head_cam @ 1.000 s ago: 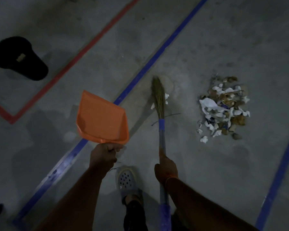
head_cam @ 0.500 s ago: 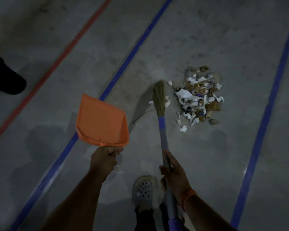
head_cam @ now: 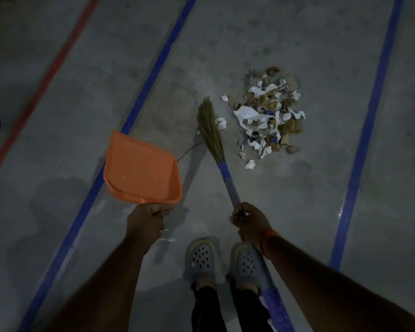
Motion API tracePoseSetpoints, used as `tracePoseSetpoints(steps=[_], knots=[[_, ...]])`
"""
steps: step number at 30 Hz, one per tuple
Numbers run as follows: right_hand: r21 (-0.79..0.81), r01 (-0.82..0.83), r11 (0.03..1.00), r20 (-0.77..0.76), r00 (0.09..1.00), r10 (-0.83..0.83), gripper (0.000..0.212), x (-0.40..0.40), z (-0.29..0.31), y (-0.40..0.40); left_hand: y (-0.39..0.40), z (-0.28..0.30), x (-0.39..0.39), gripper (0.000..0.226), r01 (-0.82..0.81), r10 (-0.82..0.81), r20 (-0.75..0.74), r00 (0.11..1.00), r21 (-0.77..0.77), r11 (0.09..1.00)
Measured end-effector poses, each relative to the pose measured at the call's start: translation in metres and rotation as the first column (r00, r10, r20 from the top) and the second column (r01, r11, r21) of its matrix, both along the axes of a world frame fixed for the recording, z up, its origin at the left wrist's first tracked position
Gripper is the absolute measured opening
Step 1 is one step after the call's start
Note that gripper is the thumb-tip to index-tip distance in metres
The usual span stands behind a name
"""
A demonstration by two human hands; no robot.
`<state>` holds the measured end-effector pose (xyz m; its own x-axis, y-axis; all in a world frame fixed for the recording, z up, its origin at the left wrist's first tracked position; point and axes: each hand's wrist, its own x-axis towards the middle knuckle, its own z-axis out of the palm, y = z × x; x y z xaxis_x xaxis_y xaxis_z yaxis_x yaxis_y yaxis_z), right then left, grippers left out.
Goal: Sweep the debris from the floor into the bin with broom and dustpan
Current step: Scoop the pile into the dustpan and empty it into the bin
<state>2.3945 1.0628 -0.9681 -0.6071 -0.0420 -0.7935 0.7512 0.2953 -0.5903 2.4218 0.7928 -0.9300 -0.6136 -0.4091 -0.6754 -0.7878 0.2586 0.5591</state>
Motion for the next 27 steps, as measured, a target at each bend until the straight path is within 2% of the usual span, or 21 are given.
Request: tracePoseSetpoints(steps=[3,8,13,17,23,27], knots=[[0.045,0.032,0.998,-0.015,0.999,-0.032,0.018,-0.002,0.002,0.0,0.003,-0.003,-0.002,0.039,0.018,-0.017,-0.012,1.0,0.012,1.0],[0.242,-0.154,0.958,-0.136,0.972,0.191,0.014,0.008,0.015,0.015,0.007,-0.009,-0.005,0.04,0.023,-0.022,-0.016,1.0,0.039,0.999],[0.195,-0.252,0.948,-0.178,0.941,0.287,0.028,0.029,0.029,0.031,0.011,-0.009,-0.009,0.04,0.011,-0.01,-0.03,0.999,0.045,0.999],[0.223,-0.414,0.882,-0.213,0.863,0.459,0.029,0.039,0.026,0.034,0.013,-0.007,-0.014,0.039,0.017,-0.016,-0.072,0.997,0.013,1.0],[0.206,-0.569,0.796,-0.111,0.795,0.597,0.028,0.055,0.01,0.032,0.003,-0.01,-0.015,0.045,0.009,-0.01,-0.08,0.997,-0.006,1.0],[0.22,-0.532,0.818,-0.027,0.835,0.55,0.028,0.058,0.002,0.038,0.004,-0.008,-0.016,0.044,0.005,-0.007,-0.076,0.997,-0.016,1.0]])
